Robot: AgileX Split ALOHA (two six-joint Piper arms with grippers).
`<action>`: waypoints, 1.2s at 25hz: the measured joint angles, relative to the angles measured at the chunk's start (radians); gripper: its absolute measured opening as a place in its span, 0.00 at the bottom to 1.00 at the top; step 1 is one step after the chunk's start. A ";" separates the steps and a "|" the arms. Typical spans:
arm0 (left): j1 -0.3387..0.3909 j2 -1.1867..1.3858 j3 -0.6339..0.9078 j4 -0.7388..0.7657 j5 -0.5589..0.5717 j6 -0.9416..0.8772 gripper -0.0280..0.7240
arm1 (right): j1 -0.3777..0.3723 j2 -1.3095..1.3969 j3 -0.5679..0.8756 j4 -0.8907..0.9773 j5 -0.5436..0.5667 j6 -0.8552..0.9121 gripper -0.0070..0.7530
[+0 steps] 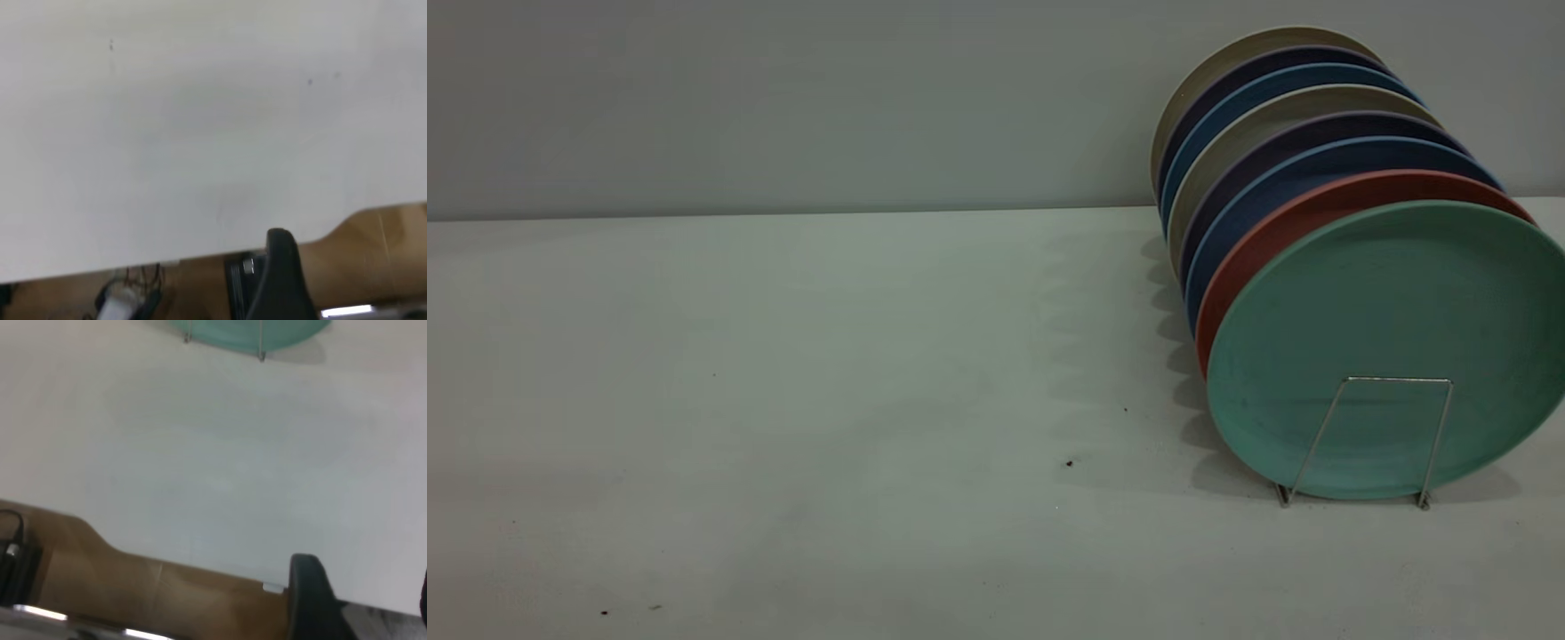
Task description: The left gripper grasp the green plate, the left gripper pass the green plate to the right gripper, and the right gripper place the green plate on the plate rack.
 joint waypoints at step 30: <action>-0.045 -0.262 0.000 0.000 0.026 0.000 0.81 | -0.126 -0.291 0.000 0.009 0.012 0.000 0.53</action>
